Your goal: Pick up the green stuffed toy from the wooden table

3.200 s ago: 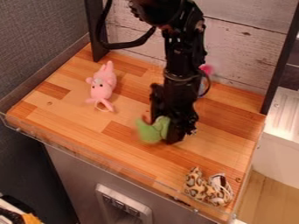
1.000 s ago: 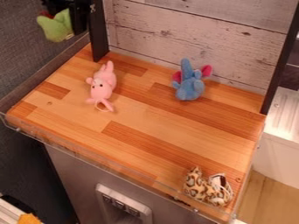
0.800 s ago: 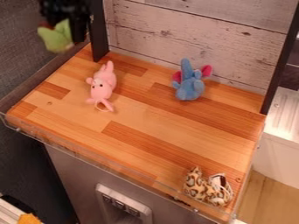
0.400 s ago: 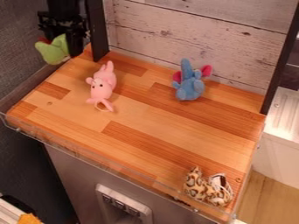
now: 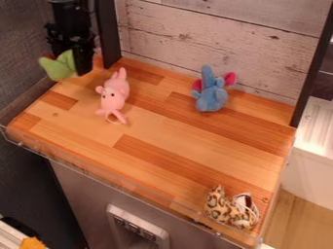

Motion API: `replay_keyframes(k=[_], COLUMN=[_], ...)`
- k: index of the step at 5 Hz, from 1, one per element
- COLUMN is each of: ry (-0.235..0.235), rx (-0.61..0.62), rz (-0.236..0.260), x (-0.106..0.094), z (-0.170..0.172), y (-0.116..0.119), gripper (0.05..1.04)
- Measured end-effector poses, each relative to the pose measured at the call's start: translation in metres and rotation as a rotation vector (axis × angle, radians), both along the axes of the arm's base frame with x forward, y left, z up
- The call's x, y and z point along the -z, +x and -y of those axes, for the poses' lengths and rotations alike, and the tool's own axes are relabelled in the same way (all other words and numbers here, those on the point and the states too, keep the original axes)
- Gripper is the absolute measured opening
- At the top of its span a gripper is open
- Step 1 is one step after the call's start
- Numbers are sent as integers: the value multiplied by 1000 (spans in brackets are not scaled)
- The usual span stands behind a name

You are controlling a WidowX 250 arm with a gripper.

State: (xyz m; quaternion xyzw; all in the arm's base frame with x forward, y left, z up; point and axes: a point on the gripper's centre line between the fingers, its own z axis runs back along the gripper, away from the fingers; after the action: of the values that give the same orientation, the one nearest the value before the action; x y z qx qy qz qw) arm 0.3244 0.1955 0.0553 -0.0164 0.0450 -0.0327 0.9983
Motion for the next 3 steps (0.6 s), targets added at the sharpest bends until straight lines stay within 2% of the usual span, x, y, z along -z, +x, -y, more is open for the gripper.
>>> replay_keyframes(k=[2,3], ry=[1,7], rx=[-8,-57], rz=[1,4], x=[0,-4], z=[20,27], y=[11,18], gripper=[606,606])
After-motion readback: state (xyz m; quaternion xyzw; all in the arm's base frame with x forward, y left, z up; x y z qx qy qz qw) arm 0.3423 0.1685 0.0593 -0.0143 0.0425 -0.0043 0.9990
